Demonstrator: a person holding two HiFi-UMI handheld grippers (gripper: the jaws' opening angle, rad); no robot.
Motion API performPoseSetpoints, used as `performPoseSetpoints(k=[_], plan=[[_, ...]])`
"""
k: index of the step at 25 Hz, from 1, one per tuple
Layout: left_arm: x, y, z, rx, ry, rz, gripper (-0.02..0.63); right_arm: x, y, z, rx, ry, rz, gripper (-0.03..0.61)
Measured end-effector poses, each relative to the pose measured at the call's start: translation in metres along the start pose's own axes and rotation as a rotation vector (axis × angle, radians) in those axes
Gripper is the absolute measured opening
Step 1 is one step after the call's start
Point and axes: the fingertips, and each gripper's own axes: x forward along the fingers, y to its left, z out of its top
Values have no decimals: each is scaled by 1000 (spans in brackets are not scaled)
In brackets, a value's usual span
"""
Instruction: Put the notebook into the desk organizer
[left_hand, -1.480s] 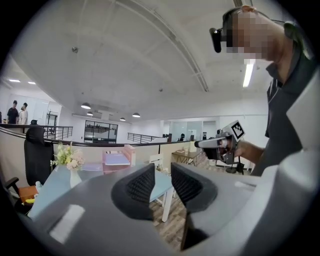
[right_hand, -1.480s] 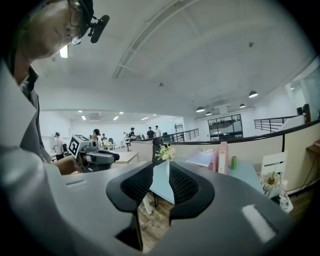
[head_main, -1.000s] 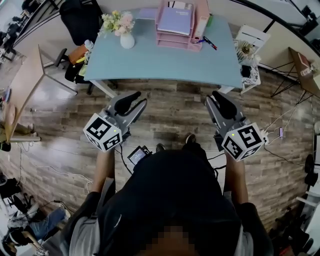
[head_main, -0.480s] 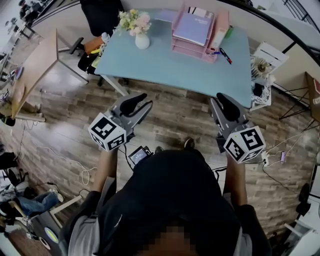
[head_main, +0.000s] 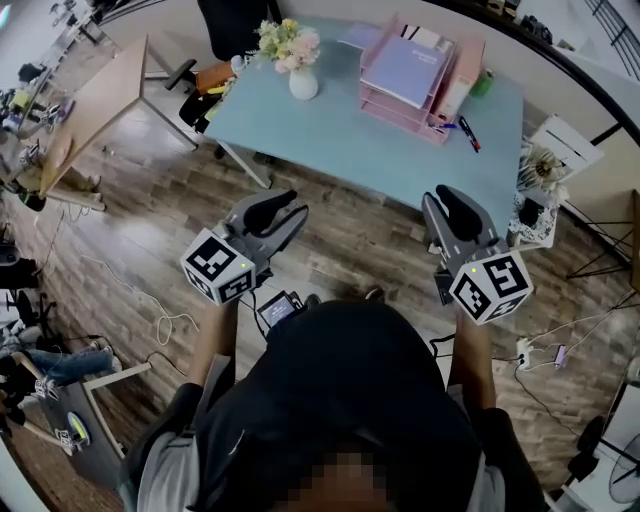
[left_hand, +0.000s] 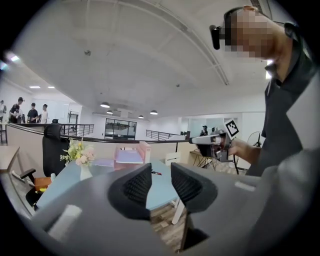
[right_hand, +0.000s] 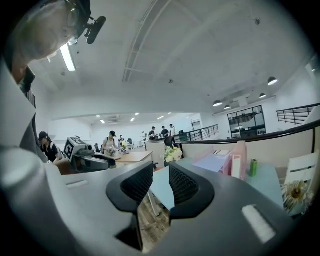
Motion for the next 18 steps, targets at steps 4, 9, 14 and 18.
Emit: performPoseSetpoints(k=[4,9,14,18], plan=[[10,-7,1,-1,7,41,143,0,-14,0,5,8,43,81],[26,-17,-3,-12,26,73,143,-4,-32,-2,18,7,78,81],[46,-26,-5,-15,42,71,143,-11,-54,-9,36,15,76,81],[56,-27,-6,-12,56,62,143,-15,-63,-12,47,19,66,81]])
